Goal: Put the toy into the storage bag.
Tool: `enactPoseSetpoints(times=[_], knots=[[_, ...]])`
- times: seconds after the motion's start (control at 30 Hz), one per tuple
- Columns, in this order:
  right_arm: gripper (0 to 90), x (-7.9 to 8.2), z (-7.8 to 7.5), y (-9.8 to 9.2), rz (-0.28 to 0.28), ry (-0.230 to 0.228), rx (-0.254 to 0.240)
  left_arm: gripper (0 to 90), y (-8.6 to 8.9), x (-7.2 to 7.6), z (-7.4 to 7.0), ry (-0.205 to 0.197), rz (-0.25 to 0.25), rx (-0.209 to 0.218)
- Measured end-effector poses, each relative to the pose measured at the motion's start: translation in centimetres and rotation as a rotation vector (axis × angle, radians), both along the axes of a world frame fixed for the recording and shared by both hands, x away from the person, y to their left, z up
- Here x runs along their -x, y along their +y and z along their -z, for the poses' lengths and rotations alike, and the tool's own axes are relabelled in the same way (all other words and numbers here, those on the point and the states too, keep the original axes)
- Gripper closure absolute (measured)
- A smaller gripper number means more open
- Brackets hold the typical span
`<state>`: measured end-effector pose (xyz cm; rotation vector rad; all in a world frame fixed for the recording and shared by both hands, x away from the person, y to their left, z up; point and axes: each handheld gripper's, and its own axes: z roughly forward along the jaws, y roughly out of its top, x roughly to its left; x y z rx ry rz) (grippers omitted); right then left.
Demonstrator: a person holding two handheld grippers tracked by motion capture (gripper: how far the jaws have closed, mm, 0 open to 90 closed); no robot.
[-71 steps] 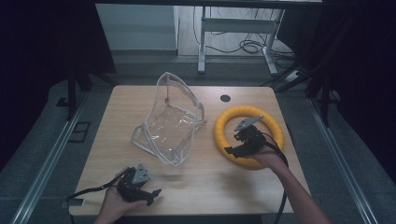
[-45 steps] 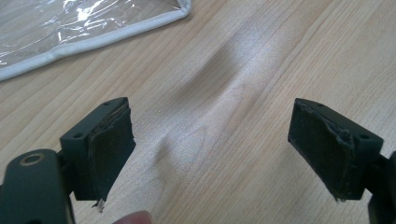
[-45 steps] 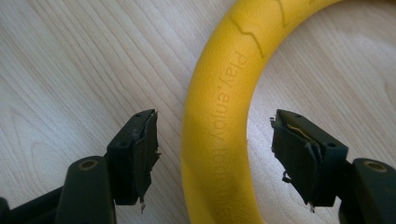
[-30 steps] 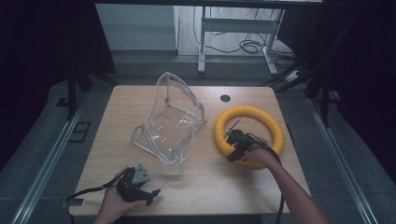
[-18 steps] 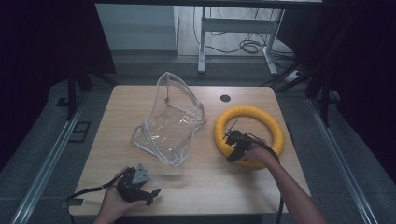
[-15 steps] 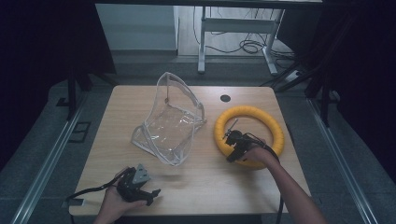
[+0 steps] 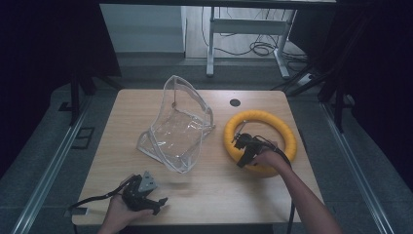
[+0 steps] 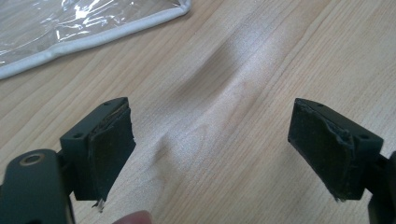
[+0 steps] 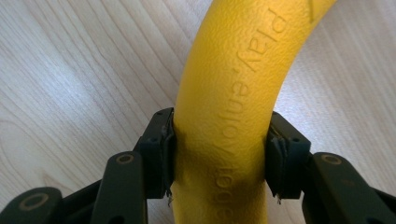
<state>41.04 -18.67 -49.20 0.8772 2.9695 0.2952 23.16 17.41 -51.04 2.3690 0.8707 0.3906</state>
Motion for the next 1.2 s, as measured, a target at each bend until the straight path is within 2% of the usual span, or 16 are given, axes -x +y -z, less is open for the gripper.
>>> enactPoseSetpoints(times=[0.17, 0.33, 0.5, 0.8, 1.2], knots=[[50.7, 0.4, -1.0, -0.8, 0.008, -0.013, -0.033, 14.2, 0.0, 0.0, 0.0, 0.000, 0.000, 0.000], [50.7, 0.7, -1.5, -1.0, 0.014, -0.027, -0.044, 14.2, 0.0, 0.0, 0.1, -0.001, -0.002, -0.001], [50.8, 0.9, -2.8, -1.6, 0.028, -0.066, -0.071, 14.2, -0.1, 0.0, 0.1, -0.001, -0.002, -0.002], [50.9, 1.1, -4.2, -1.9, 0.039, -0.087, -0.086, 14.2, -0.1, 0.0, 0.1, -0.002, -0.002, 0.000], [50.9, 1.4, -6.3, -2.7, 0.057, -0.138, -0.155, 14.2, -0.1, 0.0, 0.1, -0.002, -0.002, -0.001]])
